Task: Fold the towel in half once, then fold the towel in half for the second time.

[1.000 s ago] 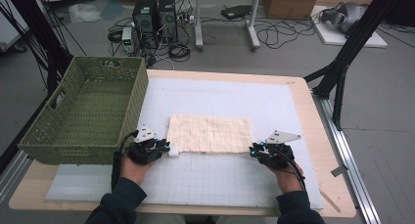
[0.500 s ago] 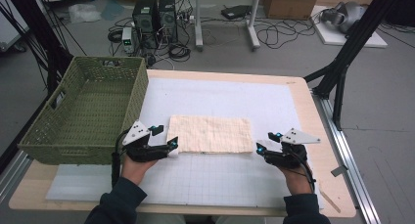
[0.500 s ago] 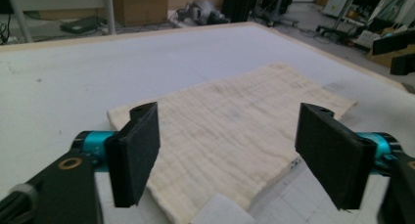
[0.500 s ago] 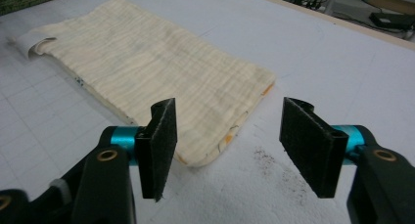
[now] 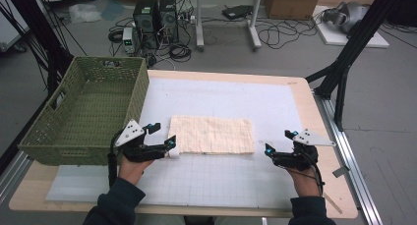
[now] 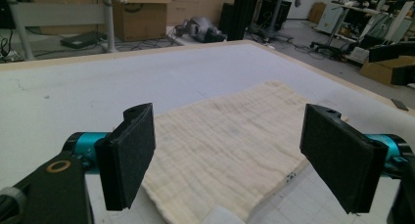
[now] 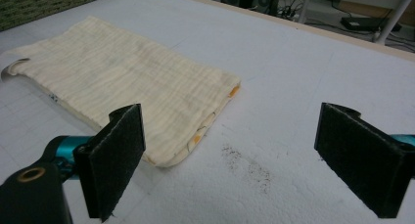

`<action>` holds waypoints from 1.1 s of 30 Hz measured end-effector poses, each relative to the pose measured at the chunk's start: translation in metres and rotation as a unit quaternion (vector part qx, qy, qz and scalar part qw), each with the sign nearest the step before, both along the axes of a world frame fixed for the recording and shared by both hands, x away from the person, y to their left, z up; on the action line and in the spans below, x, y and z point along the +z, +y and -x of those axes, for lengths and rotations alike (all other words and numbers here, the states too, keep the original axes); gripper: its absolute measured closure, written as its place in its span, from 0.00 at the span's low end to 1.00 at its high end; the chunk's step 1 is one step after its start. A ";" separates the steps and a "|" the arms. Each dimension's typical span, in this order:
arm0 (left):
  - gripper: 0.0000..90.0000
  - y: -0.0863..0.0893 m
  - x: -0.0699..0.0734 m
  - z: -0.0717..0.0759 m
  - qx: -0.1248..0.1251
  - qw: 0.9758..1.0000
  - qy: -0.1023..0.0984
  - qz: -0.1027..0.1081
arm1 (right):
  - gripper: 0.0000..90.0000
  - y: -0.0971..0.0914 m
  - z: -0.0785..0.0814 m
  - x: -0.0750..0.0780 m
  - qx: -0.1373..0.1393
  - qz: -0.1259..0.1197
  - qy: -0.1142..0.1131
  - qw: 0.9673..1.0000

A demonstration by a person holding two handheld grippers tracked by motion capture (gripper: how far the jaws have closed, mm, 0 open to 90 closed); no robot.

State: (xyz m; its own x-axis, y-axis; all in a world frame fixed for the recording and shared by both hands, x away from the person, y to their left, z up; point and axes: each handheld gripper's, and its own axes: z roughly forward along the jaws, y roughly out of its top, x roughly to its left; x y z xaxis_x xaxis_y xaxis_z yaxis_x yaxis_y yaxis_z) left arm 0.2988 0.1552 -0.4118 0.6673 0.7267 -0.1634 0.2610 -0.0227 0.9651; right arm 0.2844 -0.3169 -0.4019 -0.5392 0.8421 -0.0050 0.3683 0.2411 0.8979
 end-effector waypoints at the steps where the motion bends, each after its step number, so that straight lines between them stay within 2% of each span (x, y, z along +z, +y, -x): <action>1: 0.24 0.000 0.000 0.000 -0.001 1.000 0.000 0.000 | 0.12 0.000 -0.001 0.000 0.001 0.003 -0.001 1.000; 9: 0.24 0.000 0.001 0.000 -0.001 1.000 0.005 0.011 | 0.12 0.000 0.000 -0.002 0.001 0.010 0.001 1.000; 17: 0.23 -0.002 -0.001 -0.003 -0.003 1.000 0.014 0.005 | 0.12 -0.001 -0.001 -0.004 0.001 0.015 0.006 1.000; 21: 0.23 0.000 -0.001 -0.003 -0.001 1.000 0.017 0.013 | 0.12 0.000 -0.001 -0.005 0.002 0.014 0.006 1.000; 26: 0.23 0.000 -0.002 -0.006 -0.001 1.000 0.023 0.011 | 0.12 0.001 -0.004 -0.007 0.005 0.017 0.009 1.000; 33: 0.24 -0.002 0.002 -0.010 0.002 1.000 0.020 0.004 | 0.12 0.003 -0.003 -0.006 0.009 0.013 0.011 1.000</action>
